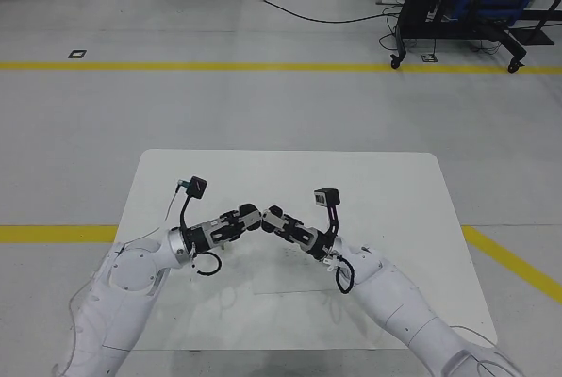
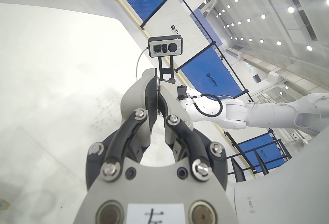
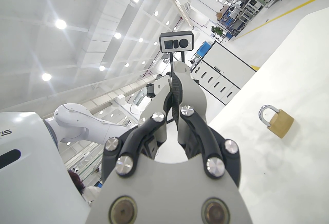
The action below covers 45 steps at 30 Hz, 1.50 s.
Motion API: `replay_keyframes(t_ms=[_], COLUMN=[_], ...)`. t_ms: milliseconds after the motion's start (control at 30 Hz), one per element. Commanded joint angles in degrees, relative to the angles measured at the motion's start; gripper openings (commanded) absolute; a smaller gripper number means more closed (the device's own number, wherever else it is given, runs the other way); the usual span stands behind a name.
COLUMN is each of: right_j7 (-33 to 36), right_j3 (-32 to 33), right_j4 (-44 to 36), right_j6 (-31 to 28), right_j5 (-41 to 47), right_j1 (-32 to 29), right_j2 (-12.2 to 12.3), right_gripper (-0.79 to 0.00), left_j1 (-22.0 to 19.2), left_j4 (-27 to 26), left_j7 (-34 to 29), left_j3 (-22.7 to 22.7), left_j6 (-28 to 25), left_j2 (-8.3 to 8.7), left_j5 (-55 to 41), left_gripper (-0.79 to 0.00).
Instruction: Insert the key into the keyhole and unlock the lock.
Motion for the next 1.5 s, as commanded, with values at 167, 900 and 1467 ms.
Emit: replay_keyframes(t_ms=[167,900,1467], right_j7=[-0.02,24.61,28.99], right_j3=[0.00,6.98,6.44], right_j4=[0.00,-6.25,-10.82], right_j6=[0.01,16.10,21.88], right_j5=[0.01,4.44,1.59], right_j1=[0.00,-1.30,-2.27], right_j2=[0.01,4.96,5.83], right_gripper=[0.000,-0.280,-0.486], left_j1=[1.33,1.23,-1.99], left_j4=[0.08,-3.67,-1.95], left_j7=[3.80,-15.22,-16.67], left_j3=[-4.77,-5.15,0.87], left_j6=[2.10,7.49,6.08], left_j2=[0.40,2.45,2.73], left_j5=[-10.30,-0.15,1.23], left_gripper=[-0.785,-0.785,-0.785])
